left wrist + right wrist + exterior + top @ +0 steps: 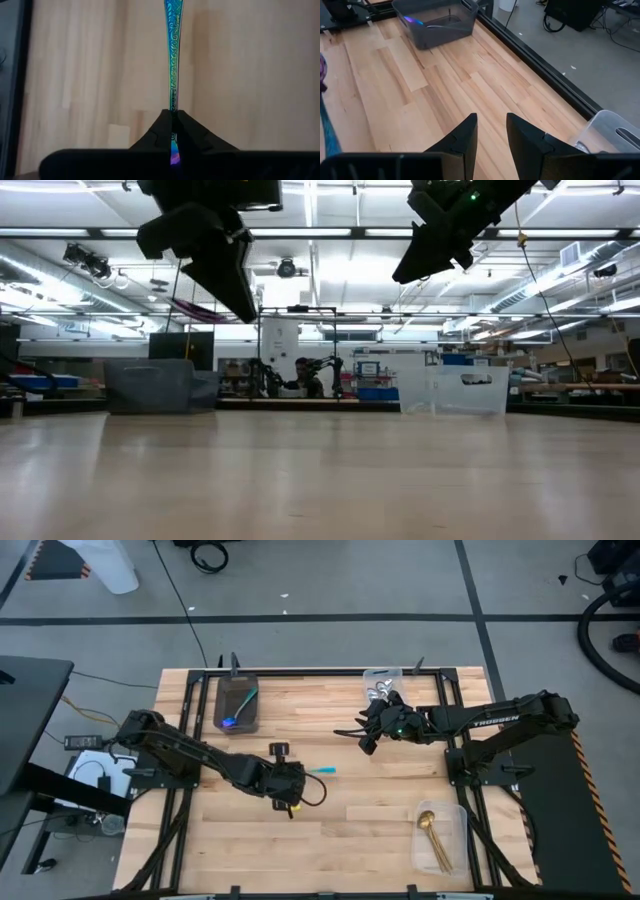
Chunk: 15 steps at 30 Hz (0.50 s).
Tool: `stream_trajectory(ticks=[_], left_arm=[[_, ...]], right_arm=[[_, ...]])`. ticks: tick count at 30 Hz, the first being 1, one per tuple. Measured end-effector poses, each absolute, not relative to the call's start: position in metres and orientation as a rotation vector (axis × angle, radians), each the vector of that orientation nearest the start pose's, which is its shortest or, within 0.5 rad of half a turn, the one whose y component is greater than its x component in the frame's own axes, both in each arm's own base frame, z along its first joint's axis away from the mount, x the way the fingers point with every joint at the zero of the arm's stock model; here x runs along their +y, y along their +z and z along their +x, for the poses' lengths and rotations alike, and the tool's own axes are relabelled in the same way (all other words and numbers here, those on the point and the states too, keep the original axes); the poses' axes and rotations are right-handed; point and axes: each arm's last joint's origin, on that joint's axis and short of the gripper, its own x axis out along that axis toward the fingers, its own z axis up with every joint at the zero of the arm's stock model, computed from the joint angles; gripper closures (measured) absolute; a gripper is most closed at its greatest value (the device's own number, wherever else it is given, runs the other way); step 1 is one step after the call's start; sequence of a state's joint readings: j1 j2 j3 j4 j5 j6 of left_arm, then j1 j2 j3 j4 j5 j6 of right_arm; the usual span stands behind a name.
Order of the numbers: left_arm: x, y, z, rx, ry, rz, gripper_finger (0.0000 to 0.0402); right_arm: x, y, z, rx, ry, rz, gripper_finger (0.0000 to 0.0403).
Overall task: Sort silverware by color (type)
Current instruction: Put the blue spoon into the black bin
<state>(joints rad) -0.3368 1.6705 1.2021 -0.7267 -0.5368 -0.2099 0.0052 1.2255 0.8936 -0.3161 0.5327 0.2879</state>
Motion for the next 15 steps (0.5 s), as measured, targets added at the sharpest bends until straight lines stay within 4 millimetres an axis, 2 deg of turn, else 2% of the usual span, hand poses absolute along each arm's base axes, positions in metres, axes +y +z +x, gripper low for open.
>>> stream_trajectory(ticks=[9,15], left_arm=[[-0.079,0.247,0.302,1.022,0.300,0.318,0.0385],[-0.059,0.270,0.291,0.980,0.328,0.300,0.0385]], right_arm=[[-0.013,0.273,0.256,0.551,-0.594,0.102,0.0289],[-0.013,0.273,0.256,0.552,-0.594,0.102,0.0289]])
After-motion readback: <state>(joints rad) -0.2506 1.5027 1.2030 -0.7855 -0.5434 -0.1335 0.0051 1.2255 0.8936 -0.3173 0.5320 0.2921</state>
